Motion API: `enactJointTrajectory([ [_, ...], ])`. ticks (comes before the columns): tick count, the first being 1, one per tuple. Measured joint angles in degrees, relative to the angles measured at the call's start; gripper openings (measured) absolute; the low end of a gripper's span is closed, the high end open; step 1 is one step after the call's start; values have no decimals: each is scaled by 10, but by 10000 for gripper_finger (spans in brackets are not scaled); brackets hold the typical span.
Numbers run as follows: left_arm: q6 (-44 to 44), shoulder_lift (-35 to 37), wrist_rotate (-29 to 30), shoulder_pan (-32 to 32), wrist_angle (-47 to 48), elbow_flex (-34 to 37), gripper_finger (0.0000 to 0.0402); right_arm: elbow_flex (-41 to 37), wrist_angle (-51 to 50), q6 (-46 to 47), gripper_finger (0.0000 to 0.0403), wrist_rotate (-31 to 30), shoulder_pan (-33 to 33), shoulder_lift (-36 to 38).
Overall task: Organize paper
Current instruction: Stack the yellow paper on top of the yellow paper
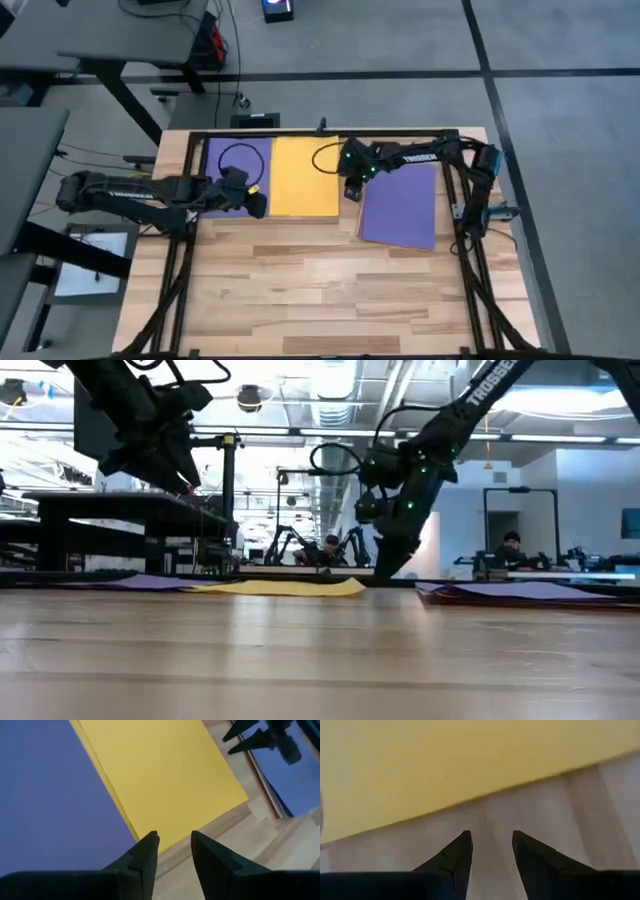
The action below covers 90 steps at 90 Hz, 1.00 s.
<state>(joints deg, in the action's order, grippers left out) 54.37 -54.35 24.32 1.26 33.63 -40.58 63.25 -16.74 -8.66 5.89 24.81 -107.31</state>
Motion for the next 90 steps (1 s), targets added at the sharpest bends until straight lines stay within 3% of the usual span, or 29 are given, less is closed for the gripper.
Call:
enactJointTrajectory([
  [20,1,0,-9,0,1,0,103,2,79,-4,134,-3,-12,-24],
  [33,6,0,-23,-4,1,0,103,2,52,-4,134,-10,-11,-36],
  [46,7,0,-33,-7,0,0,103,4,-29,-8,134,-10,-11,-1],
  [64,-5,0,-33,-6,0,0,103,7,13,-8,134,-10,-2,48],
  [79,-5,0,-33,-5,3,0,103,5,-67,-12,134,-12,22,63],
  [90,-7,0,-33,-5,3,0,103,-32,-62,-24,134,-13,35,49],
])
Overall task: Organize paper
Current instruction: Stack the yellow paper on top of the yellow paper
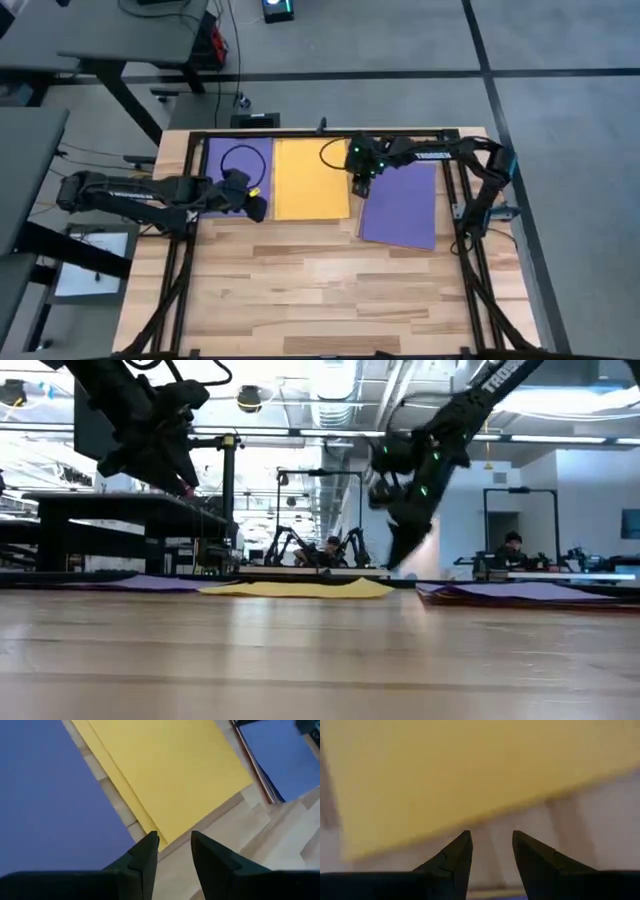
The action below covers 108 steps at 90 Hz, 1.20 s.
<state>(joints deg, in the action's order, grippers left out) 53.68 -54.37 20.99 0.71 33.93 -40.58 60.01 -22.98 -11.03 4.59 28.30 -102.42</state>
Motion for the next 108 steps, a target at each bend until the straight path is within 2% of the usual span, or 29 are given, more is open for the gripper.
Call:
enactJointTrajectory([
  [31,-4,0,0,0,0,0,103,-11,88,0,134,-16,-27,-61],
  [89,-5,0,0,0,1,0,103,-4,207,-9,134,2,-34,-77],
  [108,0,0,-2,-1,1,0,103,-1,201,-12,134,-1,-35,-93],
])
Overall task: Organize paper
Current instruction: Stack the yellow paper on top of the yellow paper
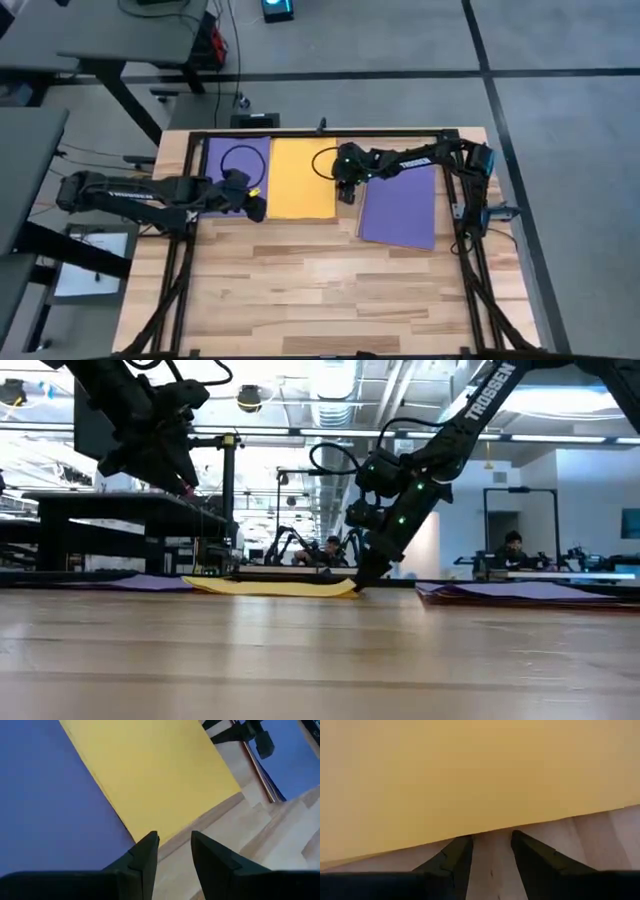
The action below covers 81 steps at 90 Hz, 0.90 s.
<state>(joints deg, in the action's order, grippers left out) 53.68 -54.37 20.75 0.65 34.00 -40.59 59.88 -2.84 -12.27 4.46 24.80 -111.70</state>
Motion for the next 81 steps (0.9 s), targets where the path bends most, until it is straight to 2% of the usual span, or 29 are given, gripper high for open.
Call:
enactJointTrajectory([
  [32,-5,0,0,-3,0,0,103,-3,-20,-52,134,-8,27,18],
  [49,-10,0,0,-3,0,0,103,-3,-16,-113,134,-12,20,19],
  [69,-20,0,0,-3,0,0,103,-4,-47,-118,134,-14,17,52],
  [81,-23,0,0,-3,0,0,103,-4,-49,-120,134,-14,29,47],
])
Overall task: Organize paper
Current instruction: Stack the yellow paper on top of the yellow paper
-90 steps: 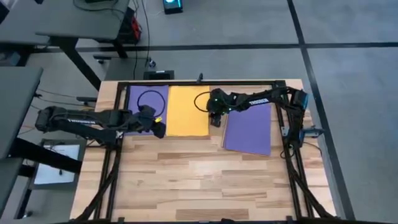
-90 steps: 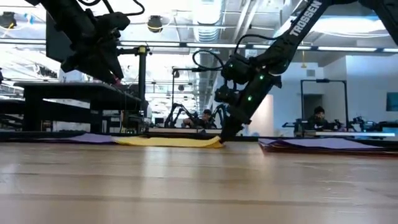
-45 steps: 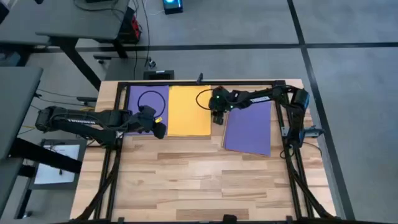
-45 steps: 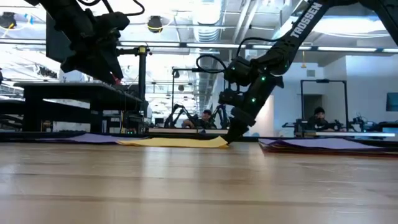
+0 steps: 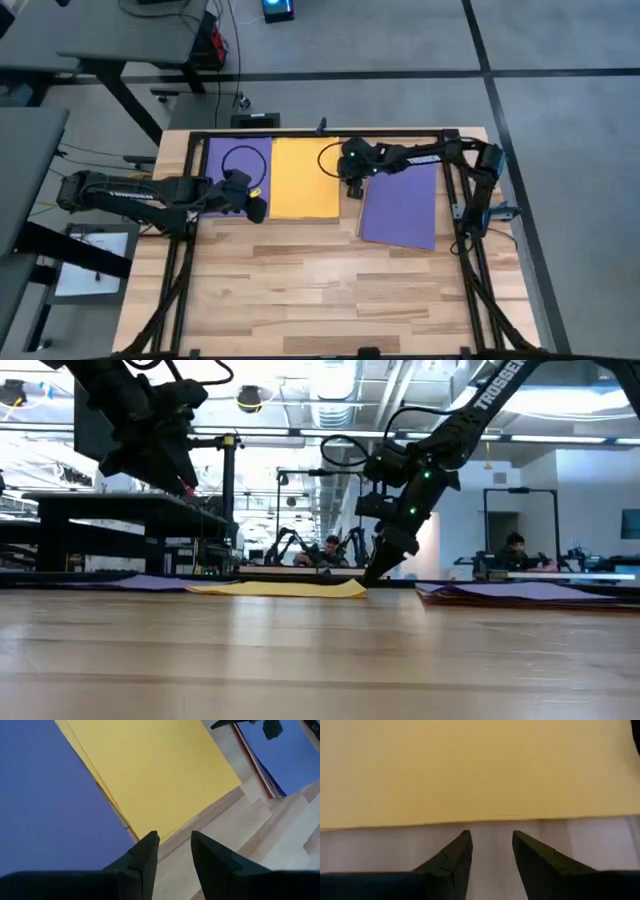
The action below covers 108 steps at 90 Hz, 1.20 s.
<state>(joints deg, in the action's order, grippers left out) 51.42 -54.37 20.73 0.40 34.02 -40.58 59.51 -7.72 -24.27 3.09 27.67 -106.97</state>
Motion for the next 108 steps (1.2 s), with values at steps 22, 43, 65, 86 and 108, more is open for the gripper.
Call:
enactJointTrajectory([
  [22,1,0,0,0,0,0,103,0,54,-3,134,2,15,-30],
  [43,10,0,-7,-3,1,0,103,1,117,-74,134,4,4,-31],
  [65,8,0,-8,-8,1,0,103,1,89,-119,134,-5,6,-26],
  [86,7,0,-7,-8,0,0,103,1,5,-63,134,-33,14,15],
  [108,-38,-12,-5,-1,38,11,103,1,-135,140,134,49,-29,92],
])
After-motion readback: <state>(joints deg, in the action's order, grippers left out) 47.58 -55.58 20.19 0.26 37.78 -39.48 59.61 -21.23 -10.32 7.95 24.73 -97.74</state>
